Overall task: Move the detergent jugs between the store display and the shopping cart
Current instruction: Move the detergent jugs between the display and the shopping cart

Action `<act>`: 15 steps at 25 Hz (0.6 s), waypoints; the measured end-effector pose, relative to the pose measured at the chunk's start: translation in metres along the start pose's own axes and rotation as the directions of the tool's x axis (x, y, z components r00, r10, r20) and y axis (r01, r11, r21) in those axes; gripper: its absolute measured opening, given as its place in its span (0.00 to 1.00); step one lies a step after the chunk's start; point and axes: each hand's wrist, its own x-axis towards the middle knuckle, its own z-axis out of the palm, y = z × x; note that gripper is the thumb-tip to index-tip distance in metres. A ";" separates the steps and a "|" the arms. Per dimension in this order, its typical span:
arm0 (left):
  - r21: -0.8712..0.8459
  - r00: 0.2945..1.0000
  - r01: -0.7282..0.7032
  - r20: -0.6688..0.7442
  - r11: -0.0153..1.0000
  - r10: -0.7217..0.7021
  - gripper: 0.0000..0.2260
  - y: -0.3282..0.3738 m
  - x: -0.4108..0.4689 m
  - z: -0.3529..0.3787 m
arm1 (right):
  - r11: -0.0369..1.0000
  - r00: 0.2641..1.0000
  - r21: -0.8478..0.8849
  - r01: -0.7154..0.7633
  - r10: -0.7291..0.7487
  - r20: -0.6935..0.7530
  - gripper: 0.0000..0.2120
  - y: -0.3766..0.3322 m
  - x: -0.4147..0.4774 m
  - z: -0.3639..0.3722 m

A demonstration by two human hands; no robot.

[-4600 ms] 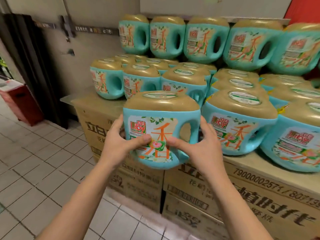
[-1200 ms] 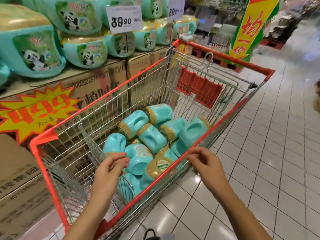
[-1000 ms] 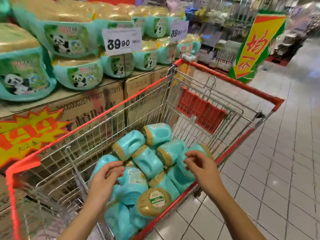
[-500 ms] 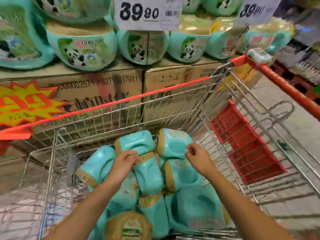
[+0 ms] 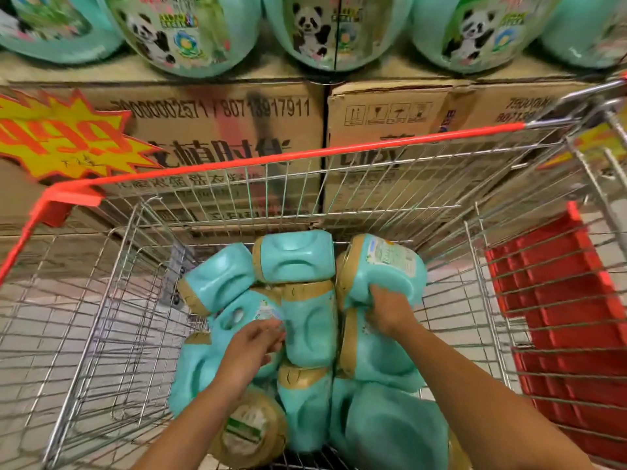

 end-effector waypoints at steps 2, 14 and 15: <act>-0.029 1.000 0.013 -0.021 0.999 -0.013 0.07 0.001 -0.002 -0.002 | 1.000 0.998 0.005 -0.017 0.017 -0.065 0.22 0.002 0.002 -0.003; -0.044 0.985 -0.100 0.138 0.994 0.105 0.05 0.036 -0.022 0.011 | 0.835 0.922 0.542 0.095 0.132 -0.365 0.20 -0.008 -0.124 -0.102; -0.062 0.972 -0.122 0.193 0.991 0.132 0.10 0.037 -0.026 0.014 | 0.739 0.919 0.653 0.168 0.122 -0.374 0.16 -0.013 -0.142 -0.111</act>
